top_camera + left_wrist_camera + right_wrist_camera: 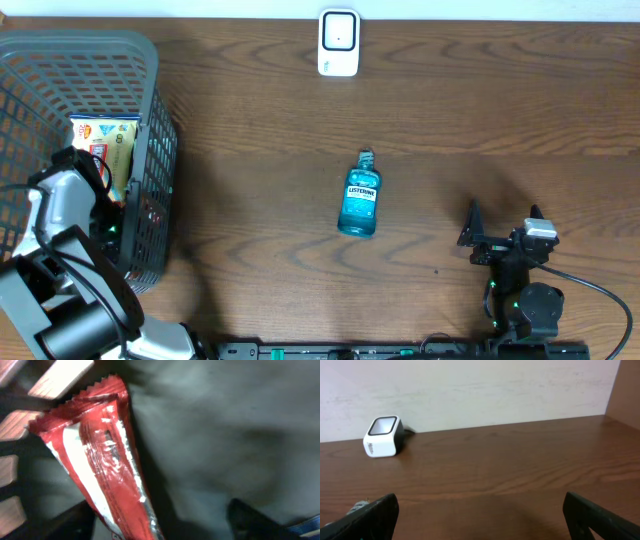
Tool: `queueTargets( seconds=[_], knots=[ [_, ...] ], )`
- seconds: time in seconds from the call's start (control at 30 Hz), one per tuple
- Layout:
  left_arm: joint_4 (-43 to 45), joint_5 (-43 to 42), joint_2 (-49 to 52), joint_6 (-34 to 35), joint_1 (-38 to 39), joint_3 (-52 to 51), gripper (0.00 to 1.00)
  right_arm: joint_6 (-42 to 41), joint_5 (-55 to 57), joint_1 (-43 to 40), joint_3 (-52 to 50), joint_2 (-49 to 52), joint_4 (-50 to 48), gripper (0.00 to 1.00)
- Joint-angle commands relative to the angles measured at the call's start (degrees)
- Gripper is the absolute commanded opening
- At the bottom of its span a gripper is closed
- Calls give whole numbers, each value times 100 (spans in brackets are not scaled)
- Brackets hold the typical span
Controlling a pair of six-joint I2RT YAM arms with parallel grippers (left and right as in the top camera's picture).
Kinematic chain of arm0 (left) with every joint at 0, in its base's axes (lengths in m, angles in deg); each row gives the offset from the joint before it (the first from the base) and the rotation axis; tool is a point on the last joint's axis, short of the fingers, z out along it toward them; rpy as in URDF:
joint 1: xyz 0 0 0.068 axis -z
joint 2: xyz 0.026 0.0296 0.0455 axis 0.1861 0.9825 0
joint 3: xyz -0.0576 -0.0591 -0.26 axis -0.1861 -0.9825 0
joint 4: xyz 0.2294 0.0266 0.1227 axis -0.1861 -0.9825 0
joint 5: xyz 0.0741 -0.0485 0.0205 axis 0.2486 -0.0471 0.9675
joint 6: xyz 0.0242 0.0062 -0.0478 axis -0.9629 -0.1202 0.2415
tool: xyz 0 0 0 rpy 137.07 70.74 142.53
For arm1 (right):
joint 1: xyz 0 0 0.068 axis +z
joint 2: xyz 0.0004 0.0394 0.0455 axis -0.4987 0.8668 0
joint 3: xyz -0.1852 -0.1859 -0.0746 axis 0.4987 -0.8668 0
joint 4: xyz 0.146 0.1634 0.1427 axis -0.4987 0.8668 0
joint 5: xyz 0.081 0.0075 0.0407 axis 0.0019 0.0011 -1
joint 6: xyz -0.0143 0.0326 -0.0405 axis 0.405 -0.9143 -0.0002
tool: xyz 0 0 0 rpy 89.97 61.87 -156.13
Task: Scan the item barcode
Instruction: 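Reach the left gripper into the basket and grasp the orange snack bar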
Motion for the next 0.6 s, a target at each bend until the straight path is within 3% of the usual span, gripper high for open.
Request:
queueTargets(
  seconds=[0.0,0.07,0.13,0.17,0.3,0.57],
  knots=[
    [203,-278,170,-50,48,-568,78,-81,13,-13,-7,-24,20,99],
    [393,-278,170,-149,76,-769,66,-81,11,-13,-7,-24,20,99],
    [487,-278,170,-278,94,-881,30,-81,11,-13,-7,-24,20,99],
    [479,-275,170,-306,92,-890,8,-81,11,-13,-7,-24,20,99],
    [557,-258,125,-831,33,-772,8,-81,11,-13,-7,-24,20,99],
    [428,-258,-699,-3235,-448,619,7,-81,11,-13,-7,-24,20,99]
  ],
)
